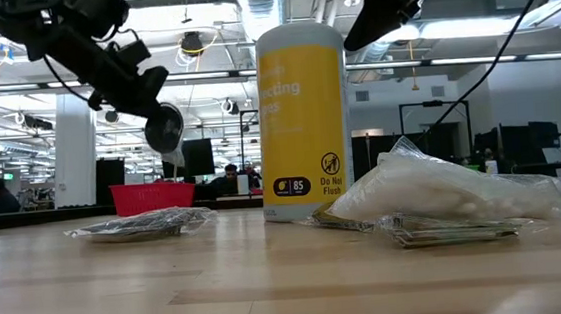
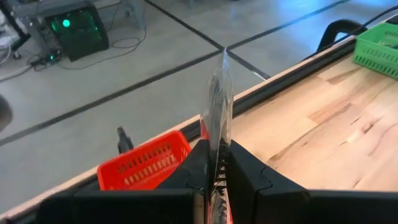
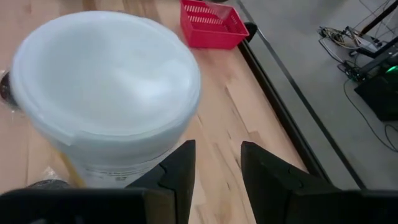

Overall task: Pick & Place Travel size toiletries
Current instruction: Put the black hairbrush into the top orange bin

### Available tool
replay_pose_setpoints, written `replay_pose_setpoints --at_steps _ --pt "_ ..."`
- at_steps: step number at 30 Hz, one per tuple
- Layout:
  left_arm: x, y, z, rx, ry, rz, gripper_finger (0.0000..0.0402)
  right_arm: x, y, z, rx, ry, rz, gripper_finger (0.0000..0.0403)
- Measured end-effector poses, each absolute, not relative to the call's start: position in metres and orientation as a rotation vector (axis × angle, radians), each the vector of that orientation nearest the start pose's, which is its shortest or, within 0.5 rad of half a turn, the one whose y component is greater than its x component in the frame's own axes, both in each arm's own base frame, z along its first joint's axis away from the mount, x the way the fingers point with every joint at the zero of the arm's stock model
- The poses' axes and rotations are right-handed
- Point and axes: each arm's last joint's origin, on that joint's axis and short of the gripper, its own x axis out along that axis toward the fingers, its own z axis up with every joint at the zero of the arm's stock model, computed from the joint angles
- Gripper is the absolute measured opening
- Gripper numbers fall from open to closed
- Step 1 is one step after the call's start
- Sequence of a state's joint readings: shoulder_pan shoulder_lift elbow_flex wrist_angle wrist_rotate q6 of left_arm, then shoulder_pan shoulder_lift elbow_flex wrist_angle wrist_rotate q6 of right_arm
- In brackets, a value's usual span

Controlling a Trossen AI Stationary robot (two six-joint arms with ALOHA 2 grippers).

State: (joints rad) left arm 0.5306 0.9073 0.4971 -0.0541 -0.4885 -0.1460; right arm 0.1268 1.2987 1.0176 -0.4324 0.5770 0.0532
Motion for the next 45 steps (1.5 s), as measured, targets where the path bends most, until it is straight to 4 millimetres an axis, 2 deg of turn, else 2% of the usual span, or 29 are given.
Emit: replay_pose_setpoints --at_steps 9,15,20,25,31,36,45 --pt "0.145 0.113 0.201 -0.192 0.406 1.095 0.0019 0.271 0.017 0.287 -0.195 0.663 -0.454 0.0118" --pt "0.144 0.113 0.192 -0.21 0.298 1.068 0.0019 0.271 0.017 0.287 -0.195 0.663 -0.454 0.0118" --pt "0.142 0.117 0.184 -0.207 0.308 1.116 0.0019 0.271 0.017 0.288 -0.192 0.654 -0.454 0.0118" --pt "0.145 0.127 0.182 -0.2 0.278 1.148 0.0019 0.272 0.017 0.289 -0.188 0.642 -0.454 0.0118" --pt "0.152 0.138 0.17 -0.205 0.286 1.173 0.002 0.272 0.017 0.289 -0.188 0.643 -0.454 0.0118" --pt "0.156 0.147 0.162 -0.211 0.264 1.193 0.004 0.272 0.017 0.289 -0.188 0.643 -0.454 0.0118" --pt "0.159 0.152 0.151 -0.24 0.288 1.208 0.0054 0.272 0.017 0.289 -0.189 0.643 -0.454 0.0118"
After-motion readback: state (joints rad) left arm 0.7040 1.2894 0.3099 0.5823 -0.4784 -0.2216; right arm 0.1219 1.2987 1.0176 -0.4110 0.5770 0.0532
